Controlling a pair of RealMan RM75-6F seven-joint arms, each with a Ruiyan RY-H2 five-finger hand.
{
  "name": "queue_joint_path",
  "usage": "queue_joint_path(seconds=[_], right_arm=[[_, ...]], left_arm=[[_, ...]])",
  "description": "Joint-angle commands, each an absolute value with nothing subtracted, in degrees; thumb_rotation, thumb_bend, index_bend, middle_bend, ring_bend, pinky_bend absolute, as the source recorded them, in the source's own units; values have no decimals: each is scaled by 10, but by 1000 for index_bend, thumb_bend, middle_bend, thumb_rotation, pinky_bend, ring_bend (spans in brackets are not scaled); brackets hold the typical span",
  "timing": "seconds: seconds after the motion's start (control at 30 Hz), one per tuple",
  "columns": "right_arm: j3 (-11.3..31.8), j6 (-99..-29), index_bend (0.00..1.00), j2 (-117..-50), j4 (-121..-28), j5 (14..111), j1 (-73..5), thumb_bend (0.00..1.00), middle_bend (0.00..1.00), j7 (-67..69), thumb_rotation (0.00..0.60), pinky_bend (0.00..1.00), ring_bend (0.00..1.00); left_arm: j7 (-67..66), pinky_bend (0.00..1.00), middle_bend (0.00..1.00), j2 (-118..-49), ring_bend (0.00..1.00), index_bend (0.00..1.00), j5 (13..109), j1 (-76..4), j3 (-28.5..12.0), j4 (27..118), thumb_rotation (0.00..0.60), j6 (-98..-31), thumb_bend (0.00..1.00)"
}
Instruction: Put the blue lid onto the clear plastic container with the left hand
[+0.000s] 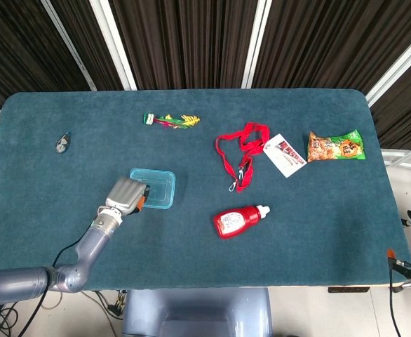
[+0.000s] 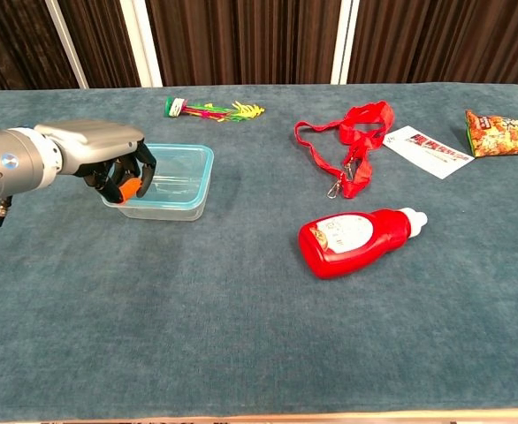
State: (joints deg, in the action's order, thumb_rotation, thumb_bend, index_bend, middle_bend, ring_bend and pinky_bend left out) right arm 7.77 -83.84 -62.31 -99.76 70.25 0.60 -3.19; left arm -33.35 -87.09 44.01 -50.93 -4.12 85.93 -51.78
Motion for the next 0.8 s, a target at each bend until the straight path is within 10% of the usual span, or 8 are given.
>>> queue_joint_path(seconds=[0.03,0.8], right_arm=[[78,-838,56,-623,-998,703,6,393,39,-32,600,0,32],[78,-838,56,-623,-997,703,6,394,39,-29,600,0,32]], left_arm=[[-331,543,706,-876,511,727,448,-509,-39,852,600,-516,571],[-278,543,706,-890,511,728,515,-489,-33,814,600,-506,572]])
